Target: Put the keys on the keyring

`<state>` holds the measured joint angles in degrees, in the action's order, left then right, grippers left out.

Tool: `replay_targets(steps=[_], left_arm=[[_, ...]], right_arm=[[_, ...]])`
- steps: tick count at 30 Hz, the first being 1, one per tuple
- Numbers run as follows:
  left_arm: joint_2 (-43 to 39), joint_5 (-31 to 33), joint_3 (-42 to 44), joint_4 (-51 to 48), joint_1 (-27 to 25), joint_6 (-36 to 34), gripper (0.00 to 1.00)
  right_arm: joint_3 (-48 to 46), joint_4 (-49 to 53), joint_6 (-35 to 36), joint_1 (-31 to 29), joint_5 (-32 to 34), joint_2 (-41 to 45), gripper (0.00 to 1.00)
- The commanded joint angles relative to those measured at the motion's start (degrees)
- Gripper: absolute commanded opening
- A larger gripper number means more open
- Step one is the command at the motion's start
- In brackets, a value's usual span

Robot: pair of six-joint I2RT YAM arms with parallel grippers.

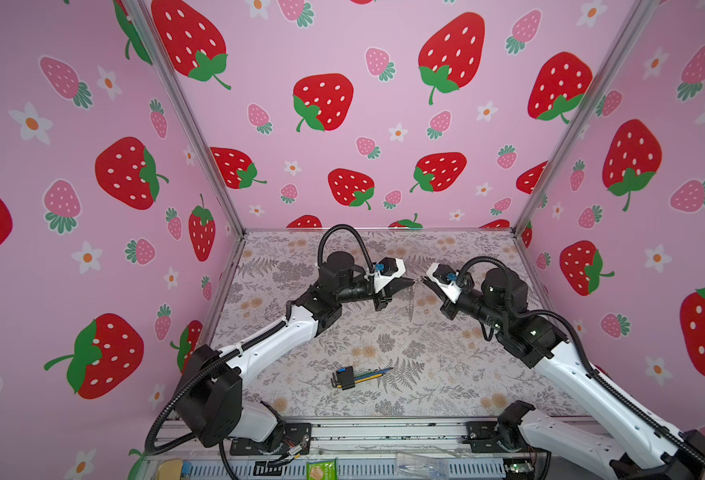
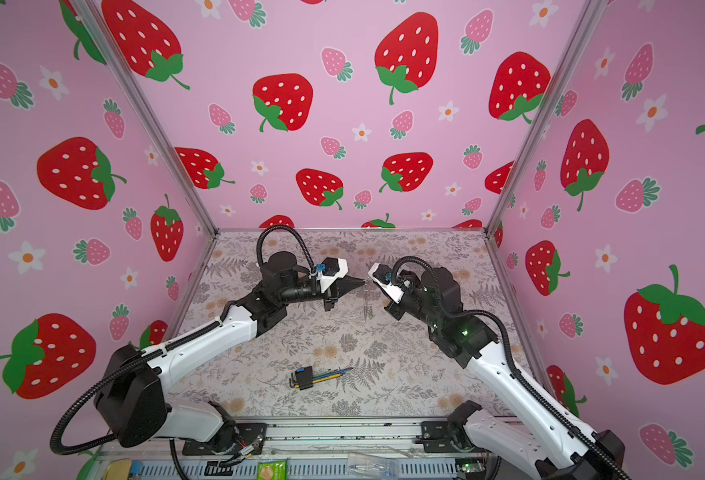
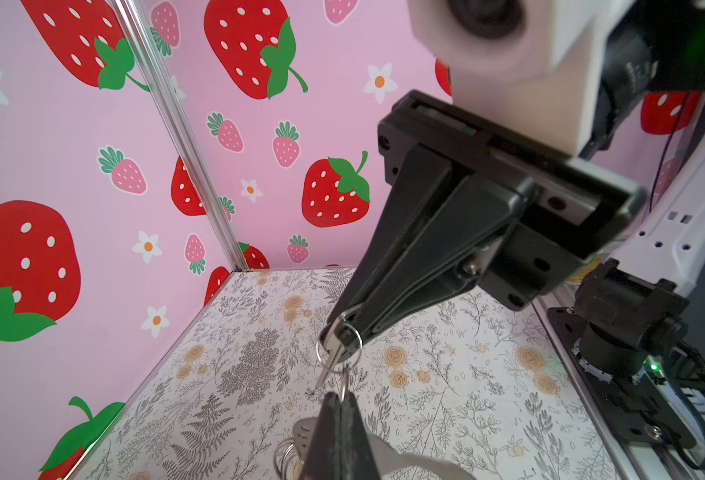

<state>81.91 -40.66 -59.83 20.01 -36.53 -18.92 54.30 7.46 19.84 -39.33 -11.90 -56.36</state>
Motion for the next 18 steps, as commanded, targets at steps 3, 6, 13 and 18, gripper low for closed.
replay_targets(steps=[3,6,13,18], left_arm=[[-0.6,-0.2,-2.6,-4.5,0.2,-3.7,0.00],[-1.0,0.0,-2.0,-4.3,1.1,-3.0,0.00],[-6.3,1.1,4.0,-1.8,7.7,3.2,0.30],[-13.6,4.5,9.7,-4.0,15.9,4.8,0.38]], right_arm=[[3.9,1.2,2.5,0.1,-1.2,-2.6,0.00],[5.6,3.5,4.0,0.1,0.3,-5.3,0.00],[10.7,5.8,6.7,-0.1,-1.8,-14.9,0.00],[15.9,1.5,6.5,-1.9,-4.5,-24.5,0.00]])
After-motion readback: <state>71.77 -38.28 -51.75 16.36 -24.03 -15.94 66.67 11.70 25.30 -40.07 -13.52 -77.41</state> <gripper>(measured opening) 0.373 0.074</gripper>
